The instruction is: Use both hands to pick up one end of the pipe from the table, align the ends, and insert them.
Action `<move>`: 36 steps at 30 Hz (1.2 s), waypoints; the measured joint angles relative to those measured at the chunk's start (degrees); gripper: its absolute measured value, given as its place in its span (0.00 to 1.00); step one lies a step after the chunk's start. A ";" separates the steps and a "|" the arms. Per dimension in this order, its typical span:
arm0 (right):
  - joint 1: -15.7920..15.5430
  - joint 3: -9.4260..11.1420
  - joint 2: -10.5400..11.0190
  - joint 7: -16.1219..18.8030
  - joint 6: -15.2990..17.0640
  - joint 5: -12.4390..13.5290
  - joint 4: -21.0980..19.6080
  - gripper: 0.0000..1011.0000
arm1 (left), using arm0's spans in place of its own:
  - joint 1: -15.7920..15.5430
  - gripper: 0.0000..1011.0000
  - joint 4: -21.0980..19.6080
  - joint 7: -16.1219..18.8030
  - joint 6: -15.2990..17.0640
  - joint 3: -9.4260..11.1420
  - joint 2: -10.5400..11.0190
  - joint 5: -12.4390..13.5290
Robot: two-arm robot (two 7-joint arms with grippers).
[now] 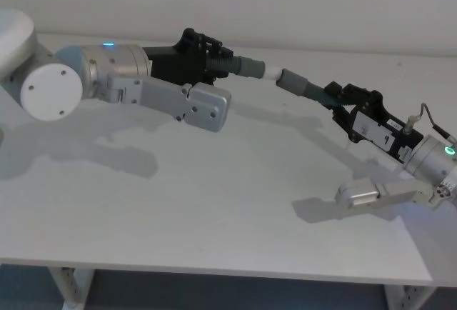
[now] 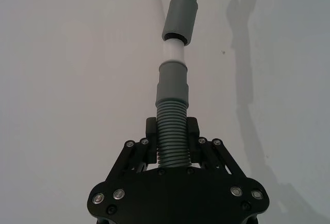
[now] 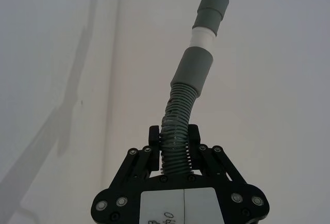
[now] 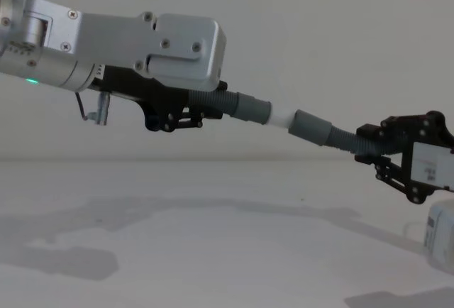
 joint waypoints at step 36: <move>0.84 -0.65 -0.38 0.80 1.54 0.08 0.53 0.31 | 0.00 0.32 0.00 0.00 0.00 0.00 0.00 0.00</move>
